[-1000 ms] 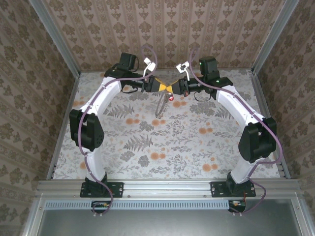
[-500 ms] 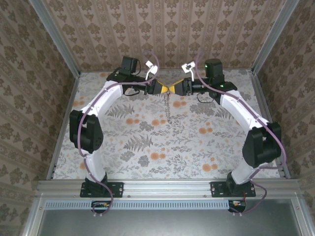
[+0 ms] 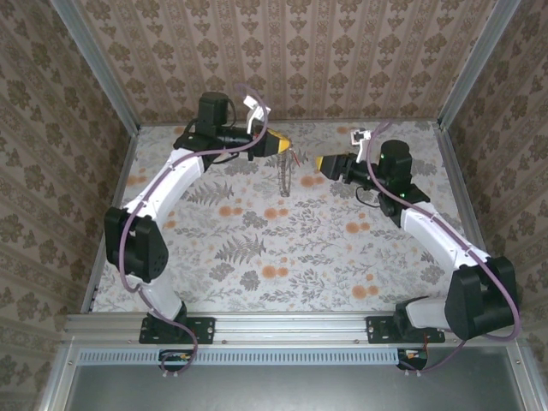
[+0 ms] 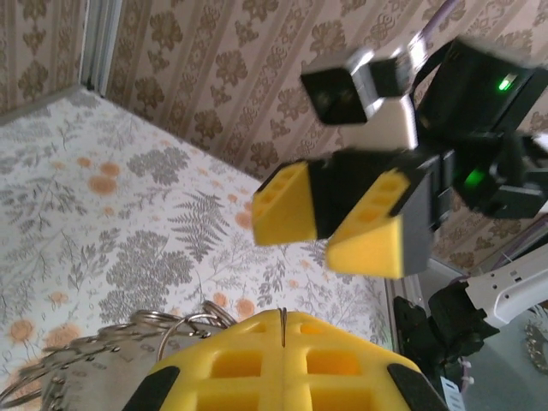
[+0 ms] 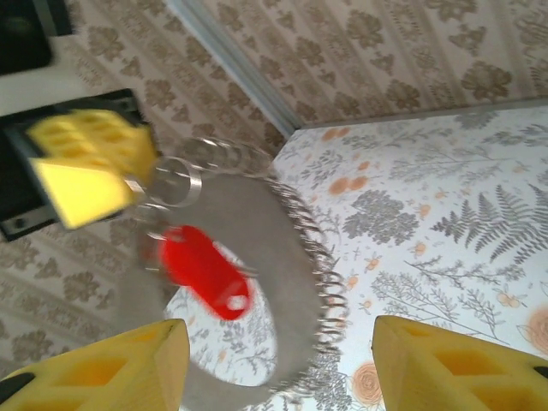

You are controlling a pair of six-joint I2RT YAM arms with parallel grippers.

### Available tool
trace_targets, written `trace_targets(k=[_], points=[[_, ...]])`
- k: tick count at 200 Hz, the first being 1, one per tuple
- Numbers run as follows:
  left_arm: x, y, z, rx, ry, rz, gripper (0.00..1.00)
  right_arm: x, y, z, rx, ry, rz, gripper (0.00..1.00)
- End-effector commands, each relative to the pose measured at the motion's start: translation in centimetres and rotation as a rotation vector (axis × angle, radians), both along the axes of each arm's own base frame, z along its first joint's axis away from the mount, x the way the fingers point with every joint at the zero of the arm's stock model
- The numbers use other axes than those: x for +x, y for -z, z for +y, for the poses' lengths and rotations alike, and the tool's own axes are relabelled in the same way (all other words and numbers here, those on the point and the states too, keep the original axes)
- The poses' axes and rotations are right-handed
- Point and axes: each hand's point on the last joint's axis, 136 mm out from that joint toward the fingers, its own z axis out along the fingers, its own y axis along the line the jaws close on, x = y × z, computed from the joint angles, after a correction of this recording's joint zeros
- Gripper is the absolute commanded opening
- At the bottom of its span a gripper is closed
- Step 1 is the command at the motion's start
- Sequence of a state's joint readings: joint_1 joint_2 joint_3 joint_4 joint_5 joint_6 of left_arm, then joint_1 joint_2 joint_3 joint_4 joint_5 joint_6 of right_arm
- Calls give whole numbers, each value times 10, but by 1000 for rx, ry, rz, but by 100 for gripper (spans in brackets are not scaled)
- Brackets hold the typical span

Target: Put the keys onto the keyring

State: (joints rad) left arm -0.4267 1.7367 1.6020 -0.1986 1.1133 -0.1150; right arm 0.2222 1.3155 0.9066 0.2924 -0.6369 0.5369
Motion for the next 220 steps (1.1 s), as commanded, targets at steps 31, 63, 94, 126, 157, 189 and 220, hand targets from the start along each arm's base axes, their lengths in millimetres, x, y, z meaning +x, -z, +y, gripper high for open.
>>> trace_targets(k=[31, 63, 94, 126, 157, 189, 220], points=[[-6, -30, 1, -67, -46, -43, 0, -4, -30, 28, 14, -19, -145, 60], [-7, -33, 1, -78, -47, -36, 0, -10, -23, 44, -56, -49, -168, 60], [-8, -32, 1, -81, -46, -31, 0, -10, -19, 49, -82, -52, -178, 59], [-9, -32, 0, -83, -39, -30, 0, -9, -21, 56, -103, -64, -193, 59], [-11, -35, -1, -86, -32, -34, 0, -4, -27, 63, -105, -74, -208, 58], [-14, -37, -2, -88, -25, -36, 0, 4, -28, 70, -109, -79, -211, 55], [-15, -39, -2, -91, -25, -38, 0, 9, -27, 73, -116, -83, -212, 46]])
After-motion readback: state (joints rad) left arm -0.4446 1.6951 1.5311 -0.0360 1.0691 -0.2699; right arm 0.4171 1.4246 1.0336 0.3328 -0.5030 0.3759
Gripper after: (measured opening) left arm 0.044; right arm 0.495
